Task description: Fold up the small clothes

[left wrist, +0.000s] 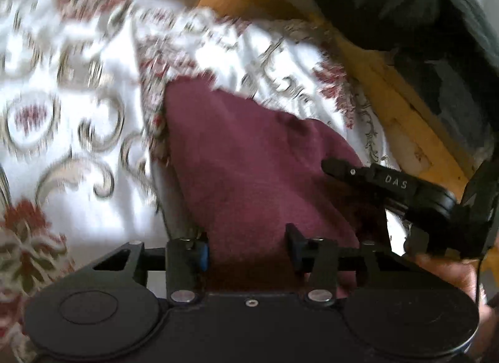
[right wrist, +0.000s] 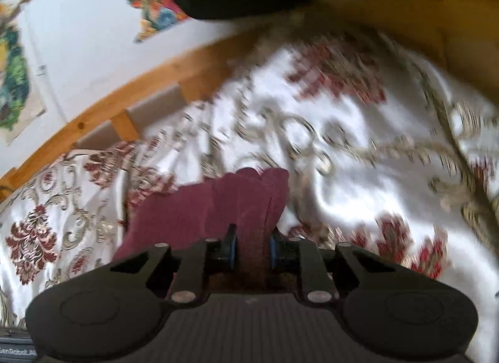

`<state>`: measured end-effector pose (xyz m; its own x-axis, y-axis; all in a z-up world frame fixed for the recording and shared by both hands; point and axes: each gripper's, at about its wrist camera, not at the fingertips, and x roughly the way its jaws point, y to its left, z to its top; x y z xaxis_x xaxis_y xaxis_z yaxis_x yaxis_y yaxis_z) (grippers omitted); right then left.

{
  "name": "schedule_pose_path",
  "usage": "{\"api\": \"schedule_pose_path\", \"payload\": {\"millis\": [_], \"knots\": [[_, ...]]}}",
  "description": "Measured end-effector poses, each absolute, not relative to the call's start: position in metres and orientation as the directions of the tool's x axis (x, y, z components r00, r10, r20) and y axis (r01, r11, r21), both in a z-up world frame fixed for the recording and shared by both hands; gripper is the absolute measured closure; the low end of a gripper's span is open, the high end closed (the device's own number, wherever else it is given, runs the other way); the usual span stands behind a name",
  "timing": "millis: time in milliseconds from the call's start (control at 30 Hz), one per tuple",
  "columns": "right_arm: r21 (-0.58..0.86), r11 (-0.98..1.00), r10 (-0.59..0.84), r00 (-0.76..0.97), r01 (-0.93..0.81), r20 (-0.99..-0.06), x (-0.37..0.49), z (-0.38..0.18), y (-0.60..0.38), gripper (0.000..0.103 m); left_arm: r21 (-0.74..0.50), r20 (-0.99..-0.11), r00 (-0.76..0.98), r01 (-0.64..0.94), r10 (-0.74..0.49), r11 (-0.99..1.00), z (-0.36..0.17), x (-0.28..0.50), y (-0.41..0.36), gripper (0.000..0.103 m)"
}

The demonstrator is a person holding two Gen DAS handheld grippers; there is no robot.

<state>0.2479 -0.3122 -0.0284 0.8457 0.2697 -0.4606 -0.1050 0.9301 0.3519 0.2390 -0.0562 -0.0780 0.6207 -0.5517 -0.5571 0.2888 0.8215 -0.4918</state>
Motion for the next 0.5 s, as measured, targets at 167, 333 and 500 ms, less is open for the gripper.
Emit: {"api": "schedule_pose_path", "payload": {"millis": [167,333,500], "knots": [[0.194,0.946,0.309,0.902,-0.259,-0.303,0.229,0.003,-0.278,0.082,-0.291,-0.458,0.762,0.358,-0.458,0.887,-0.041,0.213,-0.059,0.059],[0.179,0.929,0.362,0.893,-0.323,-0.267,0.249,0.013,-0.255,0.082,-0.255,-0.433,0.82,0.286,-0.374,0.924,-0.033,0.22,-0.042,0.059],[0.201,0.924,0.377,0.86,-0.324,-0.343,0.279,-0.011,-0.243,0.082,-0.362,-0.512,0.789,0.16,-0.339,0.919,-0.054,0.246,-0.019,0.059]]}}
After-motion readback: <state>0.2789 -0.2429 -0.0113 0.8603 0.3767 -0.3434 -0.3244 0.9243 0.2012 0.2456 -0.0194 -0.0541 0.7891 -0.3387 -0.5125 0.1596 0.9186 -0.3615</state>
